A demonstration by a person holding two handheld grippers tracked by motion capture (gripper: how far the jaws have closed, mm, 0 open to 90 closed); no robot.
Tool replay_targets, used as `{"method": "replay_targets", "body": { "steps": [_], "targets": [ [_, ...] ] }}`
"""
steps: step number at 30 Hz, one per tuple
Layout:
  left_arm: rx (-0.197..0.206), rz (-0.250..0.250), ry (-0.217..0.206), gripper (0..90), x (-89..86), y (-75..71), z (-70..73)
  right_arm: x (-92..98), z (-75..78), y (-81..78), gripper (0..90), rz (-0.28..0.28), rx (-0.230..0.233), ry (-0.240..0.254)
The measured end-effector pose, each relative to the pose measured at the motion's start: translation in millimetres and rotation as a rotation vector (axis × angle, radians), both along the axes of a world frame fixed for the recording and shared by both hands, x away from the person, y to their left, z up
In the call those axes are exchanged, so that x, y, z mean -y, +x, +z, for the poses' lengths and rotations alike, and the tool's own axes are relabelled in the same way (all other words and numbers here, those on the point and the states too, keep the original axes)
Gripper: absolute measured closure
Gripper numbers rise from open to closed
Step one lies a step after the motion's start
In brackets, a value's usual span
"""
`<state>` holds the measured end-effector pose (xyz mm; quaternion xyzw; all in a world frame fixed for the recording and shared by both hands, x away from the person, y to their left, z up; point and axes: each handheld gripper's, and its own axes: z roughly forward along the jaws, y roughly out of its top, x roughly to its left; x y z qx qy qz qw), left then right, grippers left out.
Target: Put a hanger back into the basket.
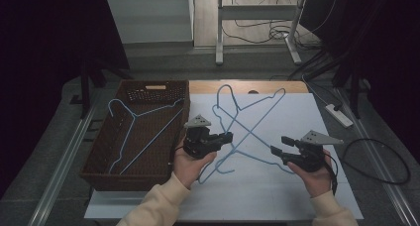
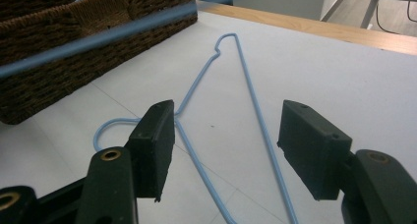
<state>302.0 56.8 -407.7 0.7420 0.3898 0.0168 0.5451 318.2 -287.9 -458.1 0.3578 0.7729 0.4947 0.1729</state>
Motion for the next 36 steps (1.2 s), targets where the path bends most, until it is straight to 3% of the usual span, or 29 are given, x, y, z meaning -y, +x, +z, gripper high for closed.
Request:
{"method": "replay_targets", "body": {
  "steps": [8,15,25,36],
  "targets": [
    [0.053,-0.01,-0.035,85.9,-26.5,-5.3,27.8,-0.3,-4.1,1.6,39.2,-0.004,-0.012,-0.015],
    [0.091,-0.019,-0.025,85.9,-56.6,-11.9,39.5,0.4,-5.4,2.2,39.0,-0.01,-0.023,-0.013],
    [0.093,0.03,-0.022,85.9,-105.1,-18.6,34.4,0.9,-6.2,2.8,38.8,-0.002,-0.034,-0.011],
    [0.083,0.084,-0.014,85.9,-138.6,-20.4,27.0,0.1,-6.4,1.7,39.3,-0.002,-0.028,-0.02]
  ]
}}
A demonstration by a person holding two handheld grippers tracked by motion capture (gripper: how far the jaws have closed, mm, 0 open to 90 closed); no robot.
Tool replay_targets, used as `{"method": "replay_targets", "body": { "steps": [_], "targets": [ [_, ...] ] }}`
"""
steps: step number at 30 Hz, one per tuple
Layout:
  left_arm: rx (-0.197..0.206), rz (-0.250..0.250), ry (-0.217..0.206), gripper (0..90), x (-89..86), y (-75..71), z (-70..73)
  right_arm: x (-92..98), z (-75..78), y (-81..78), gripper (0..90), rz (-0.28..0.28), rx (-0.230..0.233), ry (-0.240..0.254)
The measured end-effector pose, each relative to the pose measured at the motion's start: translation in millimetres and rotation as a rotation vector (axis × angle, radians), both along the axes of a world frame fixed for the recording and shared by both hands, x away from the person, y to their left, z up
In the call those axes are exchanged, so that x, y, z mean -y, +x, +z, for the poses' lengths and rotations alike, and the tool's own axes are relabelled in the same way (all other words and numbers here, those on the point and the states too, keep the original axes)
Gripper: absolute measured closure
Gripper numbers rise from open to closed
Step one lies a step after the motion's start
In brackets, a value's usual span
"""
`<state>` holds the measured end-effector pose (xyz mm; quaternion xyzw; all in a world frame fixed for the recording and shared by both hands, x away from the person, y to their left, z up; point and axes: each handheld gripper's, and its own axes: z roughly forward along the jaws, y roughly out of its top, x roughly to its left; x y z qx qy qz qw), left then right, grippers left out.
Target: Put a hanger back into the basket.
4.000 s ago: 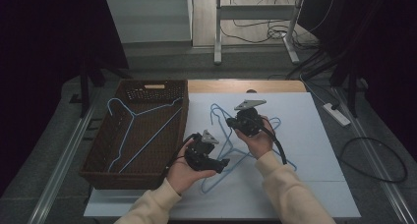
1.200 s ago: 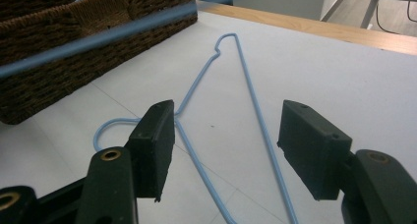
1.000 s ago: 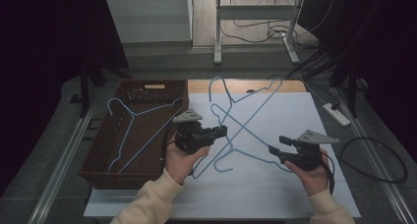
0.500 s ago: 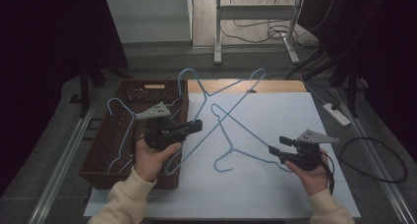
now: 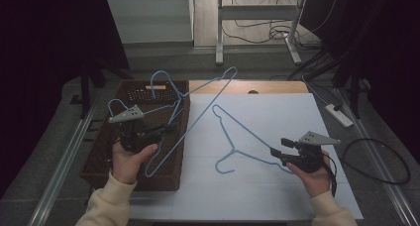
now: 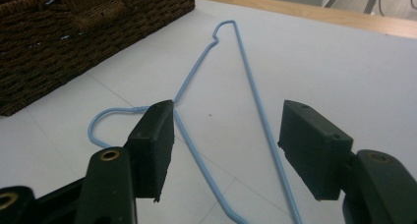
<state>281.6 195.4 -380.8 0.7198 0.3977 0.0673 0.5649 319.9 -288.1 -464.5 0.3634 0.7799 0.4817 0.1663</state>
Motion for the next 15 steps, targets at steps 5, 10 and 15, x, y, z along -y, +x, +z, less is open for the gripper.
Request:
{"method": "replay_targets", "body": {
  "steps": [5,10,15],
  "targets": [
    [0.0,0.012,0.004,85.9,-14.9,-1.9,-2.2,-1.1,0.7,-1.2,39.3,0.004,0.01,-0.006],
    [0.001,0.04,0.015,85.9,-27.6,-4.9,-5.9,-1.5,-0.2,-0.7,39.3,0.008,0.005,-0.006],
    [-0.004,0.063,0.035,85.9,-38.1,-5.8,-9.2,-1.6,-0.8,-0.3,39.3,0.01,-0.001,-0.005]
  ]
}}
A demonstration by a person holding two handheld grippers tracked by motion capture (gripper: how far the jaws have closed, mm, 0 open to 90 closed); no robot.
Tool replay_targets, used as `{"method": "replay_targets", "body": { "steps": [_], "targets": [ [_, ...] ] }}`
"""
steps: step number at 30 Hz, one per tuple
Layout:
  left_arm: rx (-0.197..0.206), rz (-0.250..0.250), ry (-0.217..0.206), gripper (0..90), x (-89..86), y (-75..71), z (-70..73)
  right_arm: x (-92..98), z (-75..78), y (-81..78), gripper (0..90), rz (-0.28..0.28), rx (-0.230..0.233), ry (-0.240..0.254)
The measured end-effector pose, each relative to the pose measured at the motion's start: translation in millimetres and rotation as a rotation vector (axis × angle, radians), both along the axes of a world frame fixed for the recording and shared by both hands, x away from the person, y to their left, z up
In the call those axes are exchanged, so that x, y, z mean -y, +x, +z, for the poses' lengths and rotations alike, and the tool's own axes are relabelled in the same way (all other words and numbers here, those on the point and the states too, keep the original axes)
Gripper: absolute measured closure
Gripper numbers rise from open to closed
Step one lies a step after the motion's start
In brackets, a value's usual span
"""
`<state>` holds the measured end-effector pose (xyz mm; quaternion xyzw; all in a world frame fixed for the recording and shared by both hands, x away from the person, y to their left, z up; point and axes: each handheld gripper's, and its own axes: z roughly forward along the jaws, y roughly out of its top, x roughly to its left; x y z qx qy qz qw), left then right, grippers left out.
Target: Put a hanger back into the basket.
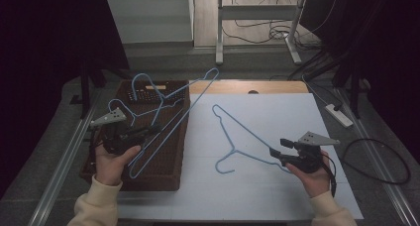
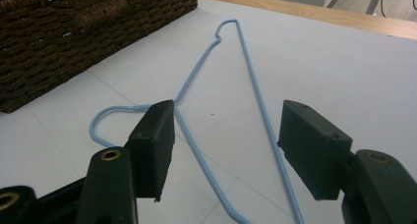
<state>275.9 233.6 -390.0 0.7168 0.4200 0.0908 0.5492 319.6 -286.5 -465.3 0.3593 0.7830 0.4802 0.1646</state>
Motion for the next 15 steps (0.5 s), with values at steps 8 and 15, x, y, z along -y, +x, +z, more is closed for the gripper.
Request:
{"method": "replay_targets", "body": {
  "steps": [8,15],
  "targets": [
    [0.0,0.044,0.011,85.9,-22.9,0.8,-3.1,0.6,-1.5,0.6,39.3,0.004,-0.004,0.008],
    [0.0,0.063,0.016,85.9,-46.3,3.1,-10.1,0.0,-2.8,1.2,39.0,0.011,-0.014,0.008]
  ]
}}
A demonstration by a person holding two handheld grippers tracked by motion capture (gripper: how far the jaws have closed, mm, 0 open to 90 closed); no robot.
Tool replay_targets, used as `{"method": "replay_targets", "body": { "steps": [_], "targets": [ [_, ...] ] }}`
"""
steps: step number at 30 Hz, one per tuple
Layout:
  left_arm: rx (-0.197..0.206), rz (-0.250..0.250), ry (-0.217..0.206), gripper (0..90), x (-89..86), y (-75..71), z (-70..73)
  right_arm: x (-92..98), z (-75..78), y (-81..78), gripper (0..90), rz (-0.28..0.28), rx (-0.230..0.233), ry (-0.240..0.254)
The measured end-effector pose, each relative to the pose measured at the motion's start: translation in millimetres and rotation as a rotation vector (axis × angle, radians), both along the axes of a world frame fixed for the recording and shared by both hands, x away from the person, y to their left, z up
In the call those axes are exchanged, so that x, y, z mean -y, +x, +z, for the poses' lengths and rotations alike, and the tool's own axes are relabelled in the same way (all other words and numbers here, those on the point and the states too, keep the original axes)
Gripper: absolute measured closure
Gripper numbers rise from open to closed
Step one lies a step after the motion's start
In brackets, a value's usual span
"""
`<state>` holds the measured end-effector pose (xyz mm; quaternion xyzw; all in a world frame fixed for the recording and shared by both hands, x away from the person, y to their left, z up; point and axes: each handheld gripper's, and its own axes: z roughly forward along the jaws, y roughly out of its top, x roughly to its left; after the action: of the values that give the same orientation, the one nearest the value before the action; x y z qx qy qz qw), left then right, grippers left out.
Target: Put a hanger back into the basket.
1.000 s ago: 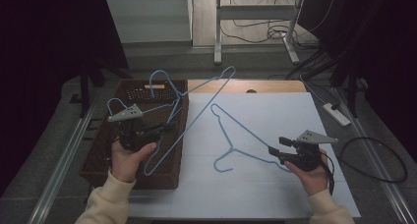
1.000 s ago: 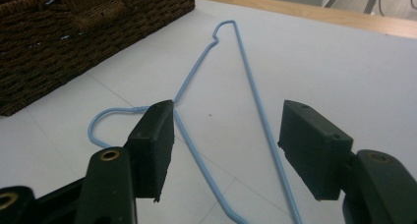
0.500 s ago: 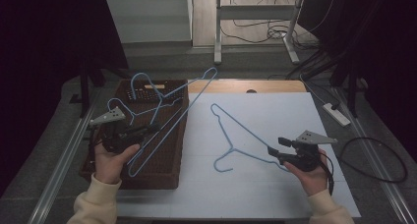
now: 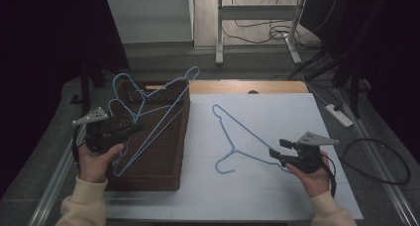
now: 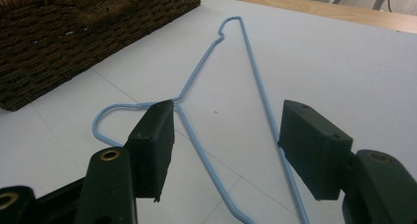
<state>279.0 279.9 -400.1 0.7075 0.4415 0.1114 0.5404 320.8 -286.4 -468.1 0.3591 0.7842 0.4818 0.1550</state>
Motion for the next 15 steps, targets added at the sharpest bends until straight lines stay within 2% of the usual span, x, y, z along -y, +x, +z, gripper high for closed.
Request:
{"method": "replay_targets", "body": {
  "steps": [6,11,15],
  "targets": [
    [-0.016,0.026,0.0,85.4,-17.8,2.1,-3.6,0.4,-0.6,0.8,39.0,0.0,-0.003,-0.001],
    [-0.026,0.051,0.015,85.6,-29.6,9.2,-4.7,-0.3,-0.9,0.7,39.0,0.0,-0.002,-0.004],
    [-0.036,0.048,0.038,85.6,-33.2,15.5,-7.2,-0.1,-0.8,0.6,39.0,-0.002,-0.001,-0.003]
  ]
}}
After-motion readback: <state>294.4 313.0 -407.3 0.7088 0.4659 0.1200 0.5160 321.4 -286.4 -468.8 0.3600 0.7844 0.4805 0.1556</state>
